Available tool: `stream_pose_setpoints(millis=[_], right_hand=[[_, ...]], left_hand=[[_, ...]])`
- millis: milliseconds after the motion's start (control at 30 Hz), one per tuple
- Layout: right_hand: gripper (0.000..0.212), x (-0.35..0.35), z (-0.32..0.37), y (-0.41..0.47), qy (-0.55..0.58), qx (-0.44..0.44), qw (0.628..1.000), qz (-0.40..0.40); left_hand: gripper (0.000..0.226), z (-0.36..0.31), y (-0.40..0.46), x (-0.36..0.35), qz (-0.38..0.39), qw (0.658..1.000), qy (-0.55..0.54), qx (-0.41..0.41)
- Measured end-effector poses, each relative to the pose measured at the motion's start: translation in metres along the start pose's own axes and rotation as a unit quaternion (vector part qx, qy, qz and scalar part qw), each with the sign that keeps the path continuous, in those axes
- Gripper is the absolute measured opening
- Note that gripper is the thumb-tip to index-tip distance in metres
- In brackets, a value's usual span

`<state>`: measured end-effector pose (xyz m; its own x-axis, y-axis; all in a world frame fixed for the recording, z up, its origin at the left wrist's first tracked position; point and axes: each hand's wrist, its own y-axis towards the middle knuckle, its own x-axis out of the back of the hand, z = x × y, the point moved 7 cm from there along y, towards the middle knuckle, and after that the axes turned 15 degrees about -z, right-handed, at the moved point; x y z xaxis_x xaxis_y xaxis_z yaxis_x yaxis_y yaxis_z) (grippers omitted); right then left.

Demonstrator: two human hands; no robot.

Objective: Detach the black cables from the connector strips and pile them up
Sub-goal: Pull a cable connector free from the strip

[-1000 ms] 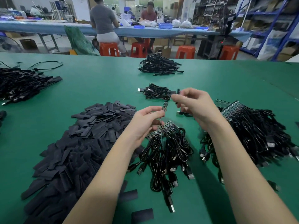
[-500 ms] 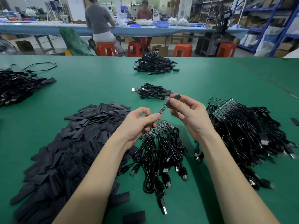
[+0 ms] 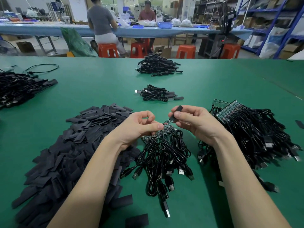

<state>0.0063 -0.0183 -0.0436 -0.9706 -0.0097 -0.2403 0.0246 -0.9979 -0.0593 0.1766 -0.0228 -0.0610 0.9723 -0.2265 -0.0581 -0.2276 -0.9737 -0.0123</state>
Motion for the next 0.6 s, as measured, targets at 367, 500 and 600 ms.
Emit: stream_pose_setpoints(millis=[367, 500, 600], right_hand=[[0.018, -0.015, 0.004, -0.006, -0.010, 0.043, 0.997, 0.068], [0.015, -0.014, 0.001, 0.001, 0.037, 0.038, 0.998, 0.022], [0.019, -0.004, -0.001, 0.007, 0.056, 0.029, 0.997, -0.041]], left_hand=[[0.043, -0.003, -0.003, 0.000, 0.007, 1.000, -0.009, -0.010], [0.036, -0.005, 0.000, 0.001, -0.022, 0.999, -0.016, -0.016], [0.038, -0.008, 0.002, 0.003, -0.074, 0.993, 0.066, -0.070]])
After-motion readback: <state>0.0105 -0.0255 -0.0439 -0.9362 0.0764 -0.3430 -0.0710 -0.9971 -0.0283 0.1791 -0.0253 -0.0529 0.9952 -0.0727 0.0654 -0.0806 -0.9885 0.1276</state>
